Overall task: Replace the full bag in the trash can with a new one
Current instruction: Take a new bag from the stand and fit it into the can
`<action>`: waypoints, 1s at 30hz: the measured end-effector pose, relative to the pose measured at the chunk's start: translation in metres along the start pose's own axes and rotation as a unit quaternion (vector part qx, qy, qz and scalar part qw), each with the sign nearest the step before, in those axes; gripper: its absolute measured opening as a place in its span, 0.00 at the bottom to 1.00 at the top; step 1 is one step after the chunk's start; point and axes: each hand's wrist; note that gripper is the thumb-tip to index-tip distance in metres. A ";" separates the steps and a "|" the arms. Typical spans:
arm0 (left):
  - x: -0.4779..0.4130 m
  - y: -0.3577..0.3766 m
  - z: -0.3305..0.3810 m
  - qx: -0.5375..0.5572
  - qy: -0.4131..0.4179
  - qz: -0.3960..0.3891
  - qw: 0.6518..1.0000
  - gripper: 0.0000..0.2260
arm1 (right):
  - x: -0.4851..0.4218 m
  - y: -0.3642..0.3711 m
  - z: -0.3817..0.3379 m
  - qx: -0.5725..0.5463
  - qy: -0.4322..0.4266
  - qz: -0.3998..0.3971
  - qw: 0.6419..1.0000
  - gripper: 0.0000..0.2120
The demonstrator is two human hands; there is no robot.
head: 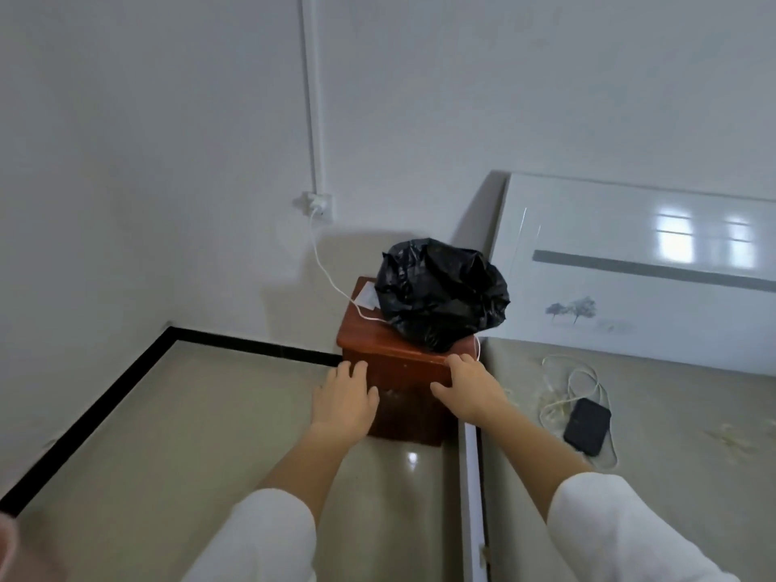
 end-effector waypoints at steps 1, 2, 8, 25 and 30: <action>-0.021 0.003 0.007 0.008 0.001 -0.003 1.000 0.21 | -0.020 -0.005 0.008 0.001 0.008 -0.001 1.000 0.21; -0.041 0.006 0.014 0.011 0.003 -0.007 1.000 0.22 | -0.039 -0.008 0.015 0.000 0.015 -0.003 1.000 0.20; -0.159 0.032 0.035 0.033 0.000 -0.041 0.999 0.24 | -0.143 -0.014 0.050 -0.018 0.047 -0.007 0.999 0.24; -0.482 0.090 0.024 0.235 -0.070 -0.143 0.959 0.21 | -0.452 -0.024 0.103 0.031 0.170 0.041 0.984 0.19; -0.521 0.087 0.033 0.428 -0.168 -0.140 0.877 0.23 | -0.490 -0.015 0.108 0.006 0.246 -0.001 0.969 0.15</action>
Point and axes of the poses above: each hand's wrist, its own x-axis away from the middle knuckle, its own y-axis out of the palm, z = x × y, and after that the axes turned 2 degrees about z, right-handed
